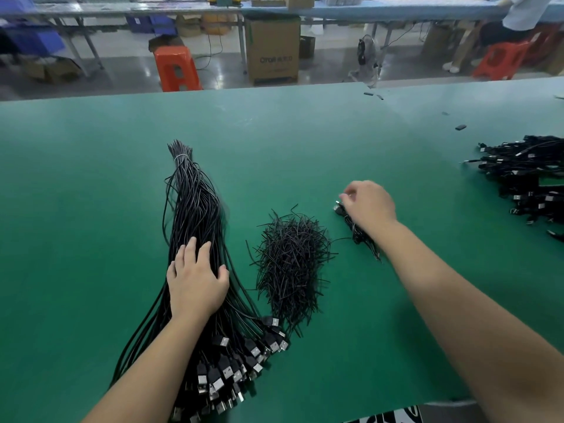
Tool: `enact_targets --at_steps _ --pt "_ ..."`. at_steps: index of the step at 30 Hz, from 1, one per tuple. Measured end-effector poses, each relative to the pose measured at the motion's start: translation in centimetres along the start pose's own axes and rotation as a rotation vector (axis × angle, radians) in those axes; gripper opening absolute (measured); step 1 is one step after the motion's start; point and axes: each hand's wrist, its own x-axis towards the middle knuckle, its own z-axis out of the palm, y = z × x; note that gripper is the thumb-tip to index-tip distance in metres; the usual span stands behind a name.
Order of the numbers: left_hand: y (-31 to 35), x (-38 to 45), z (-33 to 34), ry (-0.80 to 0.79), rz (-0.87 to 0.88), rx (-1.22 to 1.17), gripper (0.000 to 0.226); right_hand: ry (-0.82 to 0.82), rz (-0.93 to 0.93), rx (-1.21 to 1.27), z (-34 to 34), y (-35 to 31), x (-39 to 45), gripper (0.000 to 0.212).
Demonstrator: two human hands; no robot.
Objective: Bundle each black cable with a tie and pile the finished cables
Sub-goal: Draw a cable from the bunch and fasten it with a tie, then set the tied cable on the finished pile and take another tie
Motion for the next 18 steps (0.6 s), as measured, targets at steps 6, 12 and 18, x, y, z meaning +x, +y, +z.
enact_targets --at_steps 6,12,18 --pt "0.2 -0.1 -0.3 0.009 -0.003 -0.021 0.064 -0.499 -0.533 -0.031 0.1 -10.6 -10.6 0.026" --pt "0.2 -0.3 -0.6 0.013 0.001 -0.053 0.061 -0.612 -0.63 -0.322 3.7 -13.8 -15.3 0.033" --pt "-0.1 -0.3 -0.4 0.022 0.01 -0.107 0.056 -0.558 -0.617 -0.417 5.0 -13.6 -16.5 0.026"
